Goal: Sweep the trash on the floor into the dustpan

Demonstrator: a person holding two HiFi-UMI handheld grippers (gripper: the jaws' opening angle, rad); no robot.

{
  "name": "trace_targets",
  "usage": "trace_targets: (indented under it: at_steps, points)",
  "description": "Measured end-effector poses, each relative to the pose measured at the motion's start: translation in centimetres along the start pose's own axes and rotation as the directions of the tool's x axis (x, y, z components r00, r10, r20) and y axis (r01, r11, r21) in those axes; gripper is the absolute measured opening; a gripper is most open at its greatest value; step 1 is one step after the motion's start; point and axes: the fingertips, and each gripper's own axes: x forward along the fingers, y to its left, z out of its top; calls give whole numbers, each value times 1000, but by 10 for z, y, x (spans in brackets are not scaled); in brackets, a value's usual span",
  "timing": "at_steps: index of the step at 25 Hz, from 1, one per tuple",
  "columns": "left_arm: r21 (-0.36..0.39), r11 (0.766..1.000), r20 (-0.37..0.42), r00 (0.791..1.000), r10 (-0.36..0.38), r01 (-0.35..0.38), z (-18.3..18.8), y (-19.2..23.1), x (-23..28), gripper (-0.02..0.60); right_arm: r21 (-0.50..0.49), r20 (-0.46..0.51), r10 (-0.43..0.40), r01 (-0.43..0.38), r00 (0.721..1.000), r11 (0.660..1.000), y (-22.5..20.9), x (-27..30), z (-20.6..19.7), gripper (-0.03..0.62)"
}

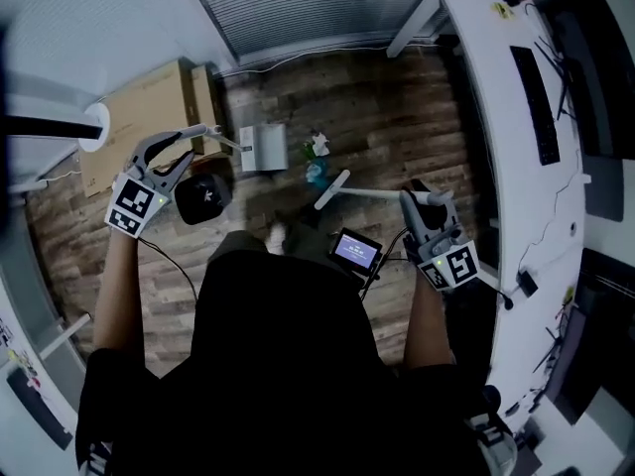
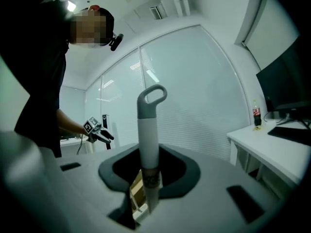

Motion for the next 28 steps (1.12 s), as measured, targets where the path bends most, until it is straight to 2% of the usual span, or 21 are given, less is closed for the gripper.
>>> trace_targets:
  at_steps: [1,3,6,10,12,15,18,19,20,23,28]
  points:
    - [47,998,-67,997,-37,40,-9,-2,9,150,-6,-12,14,-14,1000,1000,-7,2,-3,91]
    - [108,987,-197,976,-94,117,-34,-4,26,180,-17,-37,44,-44,998,999,-20,5,-8,91]
    - [133,970,-329,932,-151,204,-66,2,47,200,-25,-73,70,-72,995,997,-35,14,-16,91]
    - [194,928,-445,872,-204,317,-97,9,71,216,-45,-147,60,-68,987,997,-48,25,-34,91]
    - [202,905,-487,840,-239,374,-111,10,81,216,-72,-193,61,-76,979,994,-50,31,-46,91]
    - [178,887,-506,813,-289,426,-126,13,93,214,-130,-303,68,-112,951,985,-52,47,-77,91]
    - [155,873,-507,796,-331,462,-135,19,102,185,-194,-476,76,-189,876,963,-52,71,-127,89]
    - [145,871,-505,792,-342,468,-137,20,103,161,-190,-498,85,-204,863,960,-50,81,-140,89]
    - [136,871,-499,792,-352,472,-138,20,103,134,-171,-484,90,-196,871,966,-48,93,-147,89]
    - [115,873,-469,800,-373,474,-135,19,107,130,-129,-380,59,-115,923,985,-48,128,-144,91]
    - [105,875,-423,818,-390,472,-133,18,109,126,-25,-263,9,-16,965,1000,-43,177,-146,99]
